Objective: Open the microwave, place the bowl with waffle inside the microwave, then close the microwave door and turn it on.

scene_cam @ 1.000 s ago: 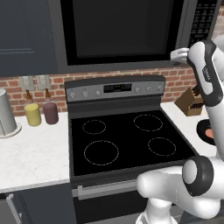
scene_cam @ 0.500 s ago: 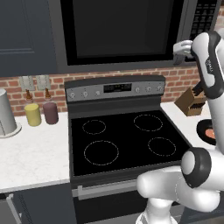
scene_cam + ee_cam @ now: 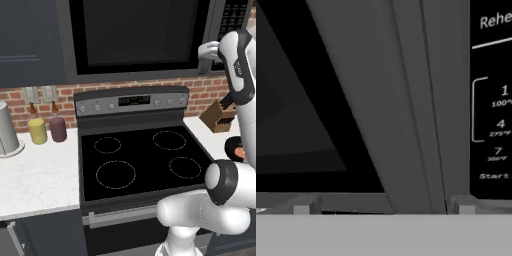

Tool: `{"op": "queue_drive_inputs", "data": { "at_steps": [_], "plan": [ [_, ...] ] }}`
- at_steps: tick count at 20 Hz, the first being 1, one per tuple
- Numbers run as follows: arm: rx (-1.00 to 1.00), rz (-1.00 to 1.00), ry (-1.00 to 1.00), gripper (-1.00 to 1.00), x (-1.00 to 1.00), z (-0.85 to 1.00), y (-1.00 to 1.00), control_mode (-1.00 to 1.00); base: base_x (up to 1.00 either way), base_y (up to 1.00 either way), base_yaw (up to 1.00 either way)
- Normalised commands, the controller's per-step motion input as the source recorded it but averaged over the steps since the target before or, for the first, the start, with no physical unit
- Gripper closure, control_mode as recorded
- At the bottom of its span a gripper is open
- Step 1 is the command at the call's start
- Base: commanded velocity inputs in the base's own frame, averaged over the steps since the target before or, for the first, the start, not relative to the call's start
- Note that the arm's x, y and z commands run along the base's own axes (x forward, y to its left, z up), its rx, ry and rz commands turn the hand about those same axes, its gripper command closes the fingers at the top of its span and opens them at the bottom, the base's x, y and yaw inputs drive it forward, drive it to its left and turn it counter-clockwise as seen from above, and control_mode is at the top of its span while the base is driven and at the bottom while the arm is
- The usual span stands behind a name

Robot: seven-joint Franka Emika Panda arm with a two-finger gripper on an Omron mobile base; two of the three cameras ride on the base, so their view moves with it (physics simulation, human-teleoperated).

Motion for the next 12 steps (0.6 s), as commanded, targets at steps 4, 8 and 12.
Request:
{"op": "queue_drive_inputs", "data": {
  "at_steps": [4, 8, 12],
  "plan": [
    [0.00, 0.00, -0.01, -1.00, 0.24, 0.00, -0.04, -1.00, 0.00, 0.00, 0.00],
    [0.00, 0.00, -0.16, -1.00, 0.25, 0.00, 0.00, -1.00, 0.00, 0.00, 0.00],
    [0.00, 0.00, -0.19, -1.00, 0.29, 0.00, 0.00, -1.00, 0.00, 0.00, 0.00]
  ]
}}
